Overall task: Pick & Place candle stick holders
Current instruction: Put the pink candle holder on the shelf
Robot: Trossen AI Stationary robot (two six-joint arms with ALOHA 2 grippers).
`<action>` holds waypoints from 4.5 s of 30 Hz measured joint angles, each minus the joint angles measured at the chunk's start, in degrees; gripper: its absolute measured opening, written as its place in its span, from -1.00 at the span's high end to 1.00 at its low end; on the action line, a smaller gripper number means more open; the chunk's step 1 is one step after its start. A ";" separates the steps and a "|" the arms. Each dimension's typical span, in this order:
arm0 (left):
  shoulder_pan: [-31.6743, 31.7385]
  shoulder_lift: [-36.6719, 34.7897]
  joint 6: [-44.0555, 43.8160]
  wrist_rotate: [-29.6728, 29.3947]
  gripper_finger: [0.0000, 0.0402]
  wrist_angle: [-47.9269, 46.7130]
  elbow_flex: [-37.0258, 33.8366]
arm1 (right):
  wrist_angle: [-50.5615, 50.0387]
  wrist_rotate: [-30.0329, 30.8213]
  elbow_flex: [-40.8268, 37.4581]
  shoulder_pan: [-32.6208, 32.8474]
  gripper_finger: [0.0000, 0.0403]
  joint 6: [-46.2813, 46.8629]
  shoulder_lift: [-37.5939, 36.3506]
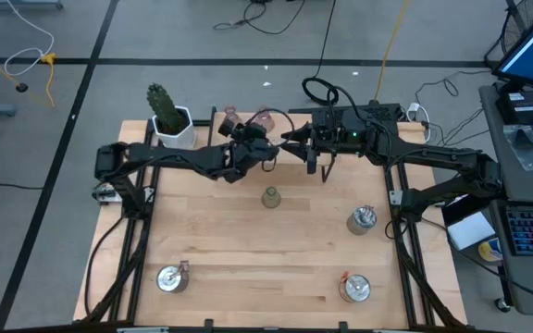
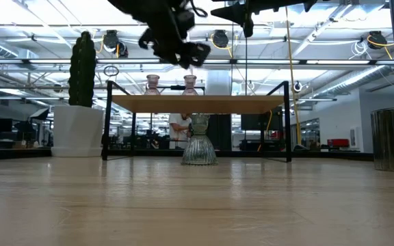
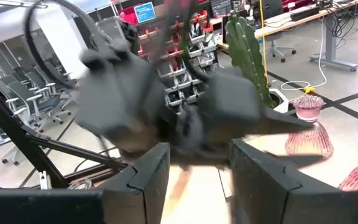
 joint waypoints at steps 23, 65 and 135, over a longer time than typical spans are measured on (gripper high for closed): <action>1.64 -15.50 1.32 24.60 0.15 13.76 0.07 | -6.98 15.37 0.04 -6.25 0.21 -7.48 -0.73; 2.89 -39.37 -3.88 29.57 0.15 -10.08 0.00 | 6.34 15.52 14.22 -14.30 0.21 4.04 28.19; 3.26 -40.38 -1.33 29.49 0.15 -10.30 0.00 | 2.19 24.31 14.19 -11.45 0.21 7.63 29.90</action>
